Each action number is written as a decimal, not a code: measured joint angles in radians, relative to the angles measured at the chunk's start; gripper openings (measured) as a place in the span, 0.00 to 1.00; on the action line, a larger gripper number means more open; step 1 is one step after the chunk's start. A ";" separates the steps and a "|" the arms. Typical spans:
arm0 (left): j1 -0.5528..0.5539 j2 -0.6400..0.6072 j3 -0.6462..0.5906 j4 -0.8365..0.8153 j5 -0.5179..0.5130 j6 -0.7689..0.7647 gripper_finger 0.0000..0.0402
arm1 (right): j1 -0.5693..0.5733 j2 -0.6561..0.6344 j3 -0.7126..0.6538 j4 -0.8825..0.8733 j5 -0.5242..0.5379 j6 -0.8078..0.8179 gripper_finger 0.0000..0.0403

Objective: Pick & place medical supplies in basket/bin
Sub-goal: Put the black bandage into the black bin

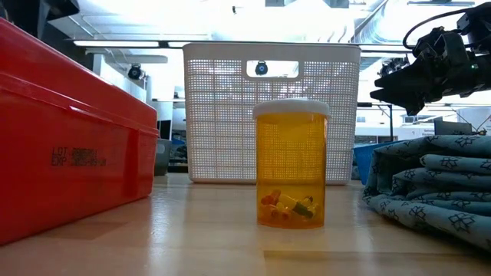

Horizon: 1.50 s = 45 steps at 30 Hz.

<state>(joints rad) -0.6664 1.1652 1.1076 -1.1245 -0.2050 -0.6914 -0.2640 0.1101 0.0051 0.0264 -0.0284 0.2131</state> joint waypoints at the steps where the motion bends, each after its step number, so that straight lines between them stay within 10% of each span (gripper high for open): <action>1: -0.015 0.000 0.000 0.013 -0.016 -0.014 0.54 | 0.000 0.000 0.000 0.000 0.000 0.000 0.48; 20: -0.270 0.173 -0.001 0.325 -0.692 -0.086 0.54 | 0.000 0.000 0.000 0.000 0.000 0.000 0.48; 34: -0.046 0.223 -0.001 0.689 -0.548 0.347 0.54 | 0.000 0.000 0.000 0.000 0.000 0.000 0.48; 45: 0.038 0.221 -0.001 0.714 -0.524 0.406 0.54 | 0.000 0.000 0.000 0.000 0.000 0.000 0.48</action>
<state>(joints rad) -0.6283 1.3865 1.1069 -0.4103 -0.7289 -0.2853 -0.2642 0.1101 0.0052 0.0264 -0.0284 0.2131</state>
